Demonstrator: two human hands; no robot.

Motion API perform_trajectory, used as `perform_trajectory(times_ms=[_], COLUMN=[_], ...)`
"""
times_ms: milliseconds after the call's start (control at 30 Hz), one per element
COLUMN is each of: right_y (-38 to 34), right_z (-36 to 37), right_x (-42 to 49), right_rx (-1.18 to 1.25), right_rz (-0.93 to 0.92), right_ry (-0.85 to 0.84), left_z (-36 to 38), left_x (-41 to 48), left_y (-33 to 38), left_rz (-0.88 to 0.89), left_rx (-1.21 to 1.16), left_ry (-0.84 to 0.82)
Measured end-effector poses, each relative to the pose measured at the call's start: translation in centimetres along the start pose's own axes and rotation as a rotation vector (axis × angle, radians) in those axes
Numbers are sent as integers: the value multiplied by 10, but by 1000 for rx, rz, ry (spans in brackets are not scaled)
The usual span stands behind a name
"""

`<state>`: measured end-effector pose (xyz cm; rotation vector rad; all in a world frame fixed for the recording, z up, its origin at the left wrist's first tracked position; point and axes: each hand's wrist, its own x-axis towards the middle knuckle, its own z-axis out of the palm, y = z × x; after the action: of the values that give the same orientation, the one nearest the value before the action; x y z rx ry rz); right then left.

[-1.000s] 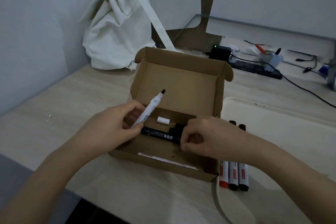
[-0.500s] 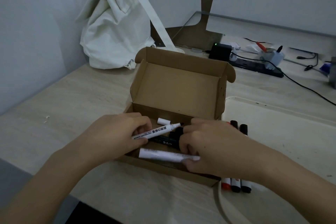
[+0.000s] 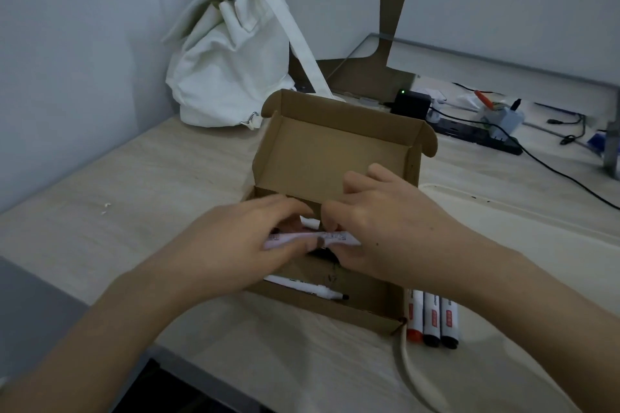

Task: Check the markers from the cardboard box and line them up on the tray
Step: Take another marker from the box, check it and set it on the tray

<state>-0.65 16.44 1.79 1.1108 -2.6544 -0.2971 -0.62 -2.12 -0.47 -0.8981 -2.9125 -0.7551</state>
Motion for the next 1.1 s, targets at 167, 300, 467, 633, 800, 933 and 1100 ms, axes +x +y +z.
perform_trajectory(times_ms=[167, 300, 467, 633, 800, 933, 1100], right_y=[8, 27, 3, -7, -13, -9, 2], right_z=[-21, -4, 38, 53, 61, 51, 4], right_x=[18, 20, 23, 35, 43, 40, 10], right_rx=[301, 426, 298, 99, 40, 135, 682], right_rz=[190, 463, 323, 240, 216, 224, 403], right_ry=[89, 143, -62, -82, -110, -25, 151], left_z=[-2, -8, -6, -5, -5, -7, -14], left_x=[-5, -17, -24, -25, -26, -28, -34], left_y=[-19, -39, -50, -51, -51, -49, -45], left_rz=[-92, -202, -269, -276, -251, -237, -166], left_rx=[-22, -80, -160, -181, -174, -157, -128], left_ry=[16, 112, 148, 163, 176, 180, 289])
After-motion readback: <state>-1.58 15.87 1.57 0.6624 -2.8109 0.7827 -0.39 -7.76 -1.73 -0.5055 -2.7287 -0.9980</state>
